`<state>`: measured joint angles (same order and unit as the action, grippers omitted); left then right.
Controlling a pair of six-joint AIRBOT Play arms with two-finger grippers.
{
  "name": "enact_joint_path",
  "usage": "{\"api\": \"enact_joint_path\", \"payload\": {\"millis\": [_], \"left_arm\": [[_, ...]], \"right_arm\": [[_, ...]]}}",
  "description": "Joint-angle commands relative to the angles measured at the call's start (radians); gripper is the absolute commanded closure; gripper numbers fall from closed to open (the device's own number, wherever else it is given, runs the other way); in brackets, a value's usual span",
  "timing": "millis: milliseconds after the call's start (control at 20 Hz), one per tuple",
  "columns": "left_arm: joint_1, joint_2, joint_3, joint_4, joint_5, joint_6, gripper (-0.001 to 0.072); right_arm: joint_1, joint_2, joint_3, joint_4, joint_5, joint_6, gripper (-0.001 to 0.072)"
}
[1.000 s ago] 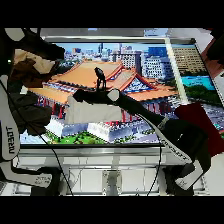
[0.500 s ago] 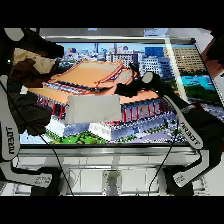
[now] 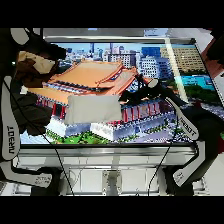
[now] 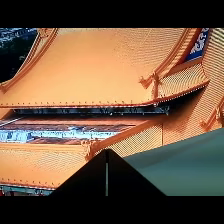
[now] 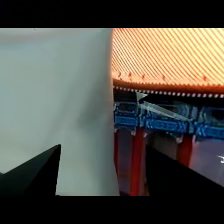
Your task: Fold the shirts.
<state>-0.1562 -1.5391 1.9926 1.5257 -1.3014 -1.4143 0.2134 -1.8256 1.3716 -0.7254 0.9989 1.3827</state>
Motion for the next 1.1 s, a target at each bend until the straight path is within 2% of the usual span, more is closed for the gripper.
{"api": "enact_joint_path", "payload": {"millis": [0, 200, 300, 350, 450, 550, 750, 1050], "left_arm": [[0.001, -0.001, -0.002, 0.0, 0.003, 0.0, 0.0686], [0.001, -0.001, -0.002, -0.001, 0.003, 0.0, 0.0686], [0.001, -0.001, -0.002, -0.001, 0.002, 0.0, 0.0685], [0.001, -0.001, -0.003, 0.0, 0.0, 0.0, 0.0686], [0.001, -0.001, -0.003, 0.0, -0.005, 0.001, 0.0686], [0.001, -0.001, -0.003, 0.0, -0.005, 0.001, 0.0685], [0.001, -0.001, -0.002, 0.0, -0.005, 0.0, 0.0685], [0.001, -0.001, -0.003, -0.005, -0.005, -0.003, 0.0685]], "right_arm": [[0.017, -0.054, -0.005, 0.164, 0.002, -0.075, 0.0101], [0.08, -0.075, -0.005, 0.166, 0.002, -0.074, 0.011], [0.111, -0.079, -0.005, 0.174, 0.011, -0.075, 0.0177], [0.122, -0.079, -0.005, 0.174, 0.016, -0.075, 0.0247], [0.127, -0.077, -0.005, 0.216, 0.045, -0.085, 0.0666], [0.106, -0.068, 0.013, 0.281, 0.094, -0.169, 0.0683], [0.002, 0.009, 0.113, 0.253, 0.123, -0.167, 0.0684], [-0.338, 0.186, 0.185, 0.026, 0.22, 0.026, 0.0684]]}}
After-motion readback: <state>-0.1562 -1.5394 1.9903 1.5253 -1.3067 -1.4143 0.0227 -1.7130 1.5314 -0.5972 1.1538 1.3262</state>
